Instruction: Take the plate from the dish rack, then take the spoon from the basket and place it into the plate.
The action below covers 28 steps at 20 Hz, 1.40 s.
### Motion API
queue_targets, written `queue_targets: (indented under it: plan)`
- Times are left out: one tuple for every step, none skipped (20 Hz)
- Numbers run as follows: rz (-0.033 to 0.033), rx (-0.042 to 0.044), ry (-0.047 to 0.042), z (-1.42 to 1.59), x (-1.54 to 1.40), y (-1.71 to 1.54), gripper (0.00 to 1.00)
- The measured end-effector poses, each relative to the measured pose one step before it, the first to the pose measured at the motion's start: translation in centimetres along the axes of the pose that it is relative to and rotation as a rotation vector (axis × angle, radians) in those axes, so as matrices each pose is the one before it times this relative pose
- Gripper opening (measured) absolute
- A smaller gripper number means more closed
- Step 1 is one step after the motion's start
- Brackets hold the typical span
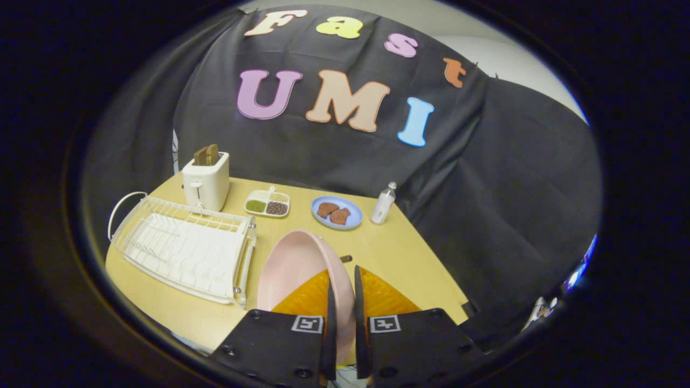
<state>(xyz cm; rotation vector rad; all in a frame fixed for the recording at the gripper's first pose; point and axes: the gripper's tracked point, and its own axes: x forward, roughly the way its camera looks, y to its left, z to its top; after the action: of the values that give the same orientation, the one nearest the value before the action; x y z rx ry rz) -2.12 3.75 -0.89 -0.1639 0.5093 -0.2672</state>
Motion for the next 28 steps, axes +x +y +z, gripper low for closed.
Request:
queue_targets:
  plan:
    - [0.02400, 0.02398, 0.02333, -1.601, 0.475, 0.189, 0.17]
    - [0.02377, 0.01747, 0.02671, -1.449, 0.744, 0.057, 0.17]
    - [0.01690, 0.01463, 0.02368, -1.269, 0.664, 0.113, 0.17]
    - [0.01500, 0.01295, 0.02065, -1.172, 0.626, -0.057, 0.17]
    - [0.01482, 0.01269, 0.01661, -0.927, 0.696, 0.070, 0.17]
    - [0.01402, 0.01224, 0.01393, -0.809, 0.671, 0.047, 0.17]
    - [0.01701, 0.00793, 0.01172, -0.767, 0.567, 0.043, 0.17]
    - [0.01432, 0.00219, 0.01232, -0.669, 0.352, -0.066, 0.17]
    - [0.02754, 0.01529, 0.00328, -0.369, 0.179, 0.063, 0.17]
    - [0.02497, 0.01819, 0.00466, -0.186, 0.655, 0.050, 0.16]
    - [0.01856, 0.01248, 0.00185, -0.182, 0.446, -0.141, 0.16]
    - [0.01010, 0.00414, 0.00423, -0.312, 0.455, -0.420, 0.16]
    - [0.00535, 0.00109, 0.00456, -0.406, 0.482, -0.401, 0.16]
    - [0.00896, 0.00329, 0.00500, -0.506, 0.412, -0.354, 0.16]
    - [0.00992, 0.01288, 0.00549, -0.437, 0.464, -0.364, 0.16]
    - [0.01587, 0.01545, 0.01079, -0.593, 0.634, -0.259, 0.16]
    - [0.01875, 0.01742, 0.01299, -0.605, 0.472, -0.212, 0.16]
    - [0.01964, 0.01663, 0.01422, -0.764, 0.586, -0.200, 0.16]
    - [0.01493, 0.01822, 0.01577, -0.685, 0.529, -0.266, 0.16]
    - [0.01236, 0.01569, 0.01449, -0.643, 0.393, -0.238, 0.16]
    - [0.01747, 0.01436, 0.00903, -0.367, 0.354, -0.125, 0.17]
    - [0.01808, 0.01578, 0.00828, -0.249, 0.329, -0.021, 0.17]
    - [0.01153, 0.01604, 0.00286, -0.164, 0.379, -0.216, 0.17]
    - [-0.01543, -0.01574, 0.00802, -0.418, 0.224, -0.822, 0.17]
    - [-0.03806, -0.03238, 0.00396, -0.281, 0.316, -1.010, 0.17]
    - [-0.02488, -0.02673, -0.00309, -0.272, 0.453, -0.696, 0.17]
    - [-0.00480, -0.00844, 0.00142, -0.117, 0.123, -0.068, 0.17]
    - [0.01174, 0.01075, -0.00349, -0.071, 0.001, 0.229, 0.17]
